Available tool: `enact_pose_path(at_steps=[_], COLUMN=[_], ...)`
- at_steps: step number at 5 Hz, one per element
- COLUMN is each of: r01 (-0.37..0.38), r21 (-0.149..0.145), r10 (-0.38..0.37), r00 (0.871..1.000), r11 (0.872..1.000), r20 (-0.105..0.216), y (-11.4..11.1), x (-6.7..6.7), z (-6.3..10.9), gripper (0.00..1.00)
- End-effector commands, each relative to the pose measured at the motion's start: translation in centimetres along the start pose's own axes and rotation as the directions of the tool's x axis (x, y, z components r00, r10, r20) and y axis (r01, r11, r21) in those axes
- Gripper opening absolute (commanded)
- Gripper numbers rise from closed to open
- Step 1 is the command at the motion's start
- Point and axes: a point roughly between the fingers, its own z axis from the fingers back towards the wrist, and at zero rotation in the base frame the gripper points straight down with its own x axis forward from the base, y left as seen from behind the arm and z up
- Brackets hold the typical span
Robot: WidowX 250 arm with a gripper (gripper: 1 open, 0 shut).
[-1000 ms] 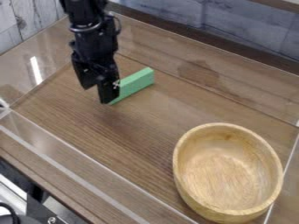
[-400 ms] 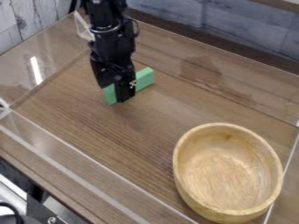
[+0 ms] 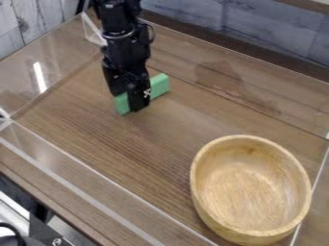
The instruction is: Put green object into wooden bowl
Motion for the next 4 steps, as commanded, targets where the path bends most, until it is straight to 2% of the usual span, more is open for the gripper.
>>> enact_pose_path(at_steps=[1, 2, 3, 4], r01=[-0.002, -0.007, 0.014, 0.033], r21=[0.022, 0.017, 0.002, -0.020], r10=[0.001, 0.006, -0.014, -0.032], r00=[0.999, 0.999, 0.999, 0.998], r11=[1.000, 1.000, 1.000, 0.999], r20=[0.039, 0.045, 0.052, 0.057], y=[1.2, 1.7, 2.2, 2.4], x=[0.6, 0.9, 1.1, 1.1], z=[-0.4, -1.6, -1.6, -1.5], gripper=[1.00, 1.00, 0.00, 0.00])
